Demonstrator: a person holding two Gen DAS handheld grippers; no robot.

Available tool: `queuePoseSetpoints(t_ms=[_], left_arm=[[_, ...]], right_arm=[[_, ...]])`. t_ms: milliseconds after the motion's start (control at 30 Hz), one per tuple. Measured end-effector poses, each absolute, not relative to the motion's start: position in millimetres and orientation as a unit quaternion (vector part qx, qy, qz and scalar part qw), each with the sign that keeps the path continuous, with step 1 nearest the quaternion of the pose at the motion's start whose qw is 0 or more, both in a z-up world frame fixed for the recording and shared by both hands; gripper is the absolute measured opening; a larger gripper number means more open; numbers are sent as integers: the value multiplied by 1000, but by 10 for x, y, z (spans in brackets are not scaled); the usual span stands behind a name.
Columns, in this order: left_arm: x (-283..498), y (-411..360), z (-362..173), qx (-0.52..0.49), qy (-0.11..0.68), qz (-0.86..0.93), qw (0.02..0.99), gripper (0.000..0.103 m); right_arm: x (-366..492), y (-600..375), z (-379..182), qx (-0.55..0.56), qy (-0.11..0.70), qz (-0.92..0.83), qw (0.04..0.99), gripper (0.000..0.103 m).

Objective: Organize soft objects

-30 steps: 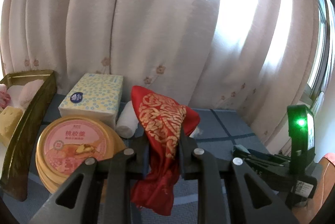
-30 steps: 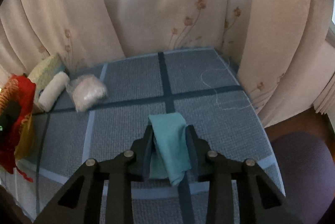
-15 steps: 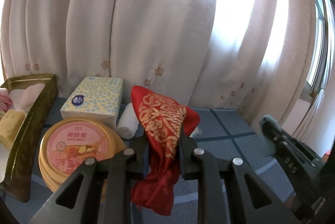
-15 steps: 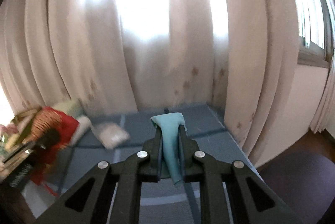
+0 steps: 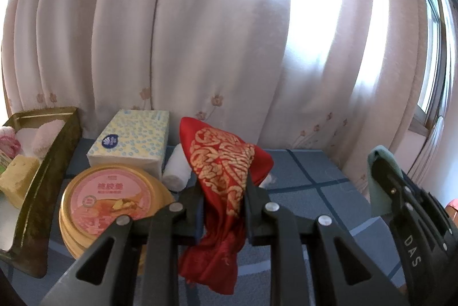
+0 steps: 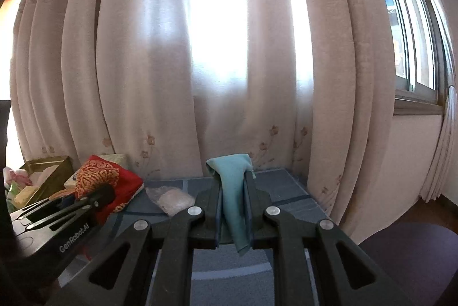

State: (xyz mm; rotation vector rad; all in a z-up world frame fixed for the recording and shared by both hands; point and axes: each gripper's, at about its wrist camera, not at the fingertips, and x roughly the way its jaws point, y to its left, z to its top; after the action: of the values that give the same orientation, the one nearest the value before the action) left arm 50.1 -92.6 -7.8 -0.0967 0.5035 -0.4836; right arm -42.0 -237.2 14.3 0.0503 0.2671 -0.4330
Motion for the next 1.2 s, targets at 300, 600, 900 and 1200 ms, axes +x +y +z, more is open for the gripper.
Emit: queuePoseSetpoints(t_ms=[300, 600, 900, 1200], left_arm=[[410, -870, -41, -39, 230, -239, 943, 20], [380, -648, -53, -61, 229, -250, 939, 20], [460, -347, -142, -109, 255, -240, 930, 20], [329, -59, -110, -96, 231, -211, 945, 20]], right_arm=[[-435, -2334, 128, 40, 129, -207, 969, 14], [-485, -2252, 119, 52, 126, -195, 971, 14], [-516, -2196, 111, 60, 123, -184, 973, 14], [-503, -2070, 99, 68, 118, -170, 976, 14]])
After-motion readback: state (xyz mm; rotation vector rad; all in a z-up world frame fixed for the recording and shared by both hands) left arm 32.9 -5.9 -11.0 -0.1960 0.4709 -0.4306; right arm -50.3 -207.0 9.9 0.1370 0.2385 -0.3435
